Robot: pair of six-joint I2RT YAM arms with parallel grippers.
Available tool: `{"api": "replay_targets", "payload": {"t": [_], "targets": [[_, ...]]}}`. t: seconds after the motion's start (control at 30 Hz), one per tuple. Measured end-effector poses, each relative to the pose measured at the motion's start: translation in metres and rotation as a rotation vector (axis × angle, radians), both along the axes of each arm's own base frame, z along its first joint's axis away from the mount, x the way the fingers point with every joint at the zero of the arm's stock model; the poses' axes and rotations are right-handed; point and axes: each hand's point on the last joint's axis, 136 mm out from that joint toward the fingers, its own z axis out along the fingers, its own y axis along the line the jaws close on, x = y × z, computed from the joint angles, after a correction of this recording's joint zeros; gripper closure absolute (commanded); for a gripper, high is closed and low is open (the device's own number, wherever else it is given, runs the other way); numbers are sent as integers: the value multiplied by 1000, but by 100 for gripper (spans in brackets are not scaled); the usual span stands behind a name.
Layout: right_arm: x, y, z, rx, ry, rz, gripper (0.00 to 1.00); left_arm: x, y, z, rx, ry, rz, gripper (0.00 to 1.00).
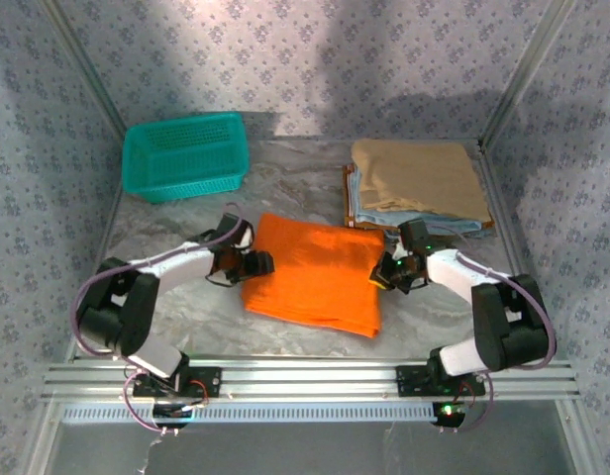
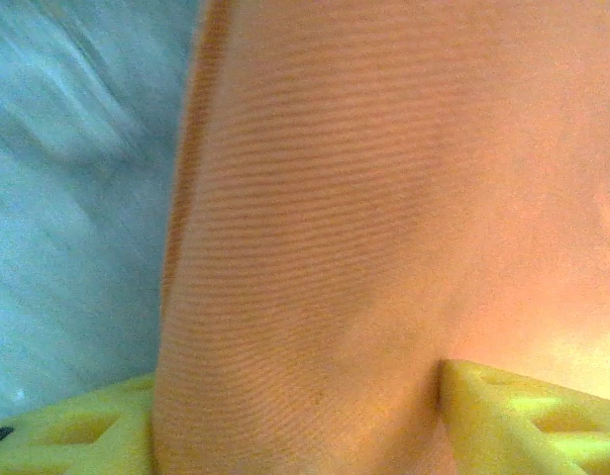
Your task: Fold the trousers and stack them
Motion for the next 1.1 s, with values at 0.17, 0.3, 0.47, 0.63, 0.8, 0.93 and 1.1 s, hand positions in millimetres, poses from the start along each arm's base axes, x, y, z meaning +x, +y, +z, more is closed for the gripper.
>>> {"api": "replay_targets", "payload": {"t": [0.17, 0.3, 0.47, 0.63, 0.8, 0.93, 1.1], "targets": [[-6, -42, -3, -76, 55, -52, 93, -50, -37, 14, -44, 24, -137, 16], [-6, -50, -7, -93, 84, -37, 92, -50, -32, 27, -44, -2, -129, 10], [-6, -49, -10, -103, 98, -8, 94, -34, -17, 21, -26, 11, -61, 13], [-6, -48, -10, -110, 96, 4, 95, -27, -22, -4, -27, 63, -53, 22], [-6, -47, -11, -116, 95, 10, 96, -27, -22, -5, -46, 72, -24, 30], [-6, -47, -12, -115, 99, 10, 96, -27, -26, -4, -44, 59, -22, 35], [-5, -46, -13, -113, 101, 11, 96, -25, -46, -1, -103, 37, -43, 38]]}}
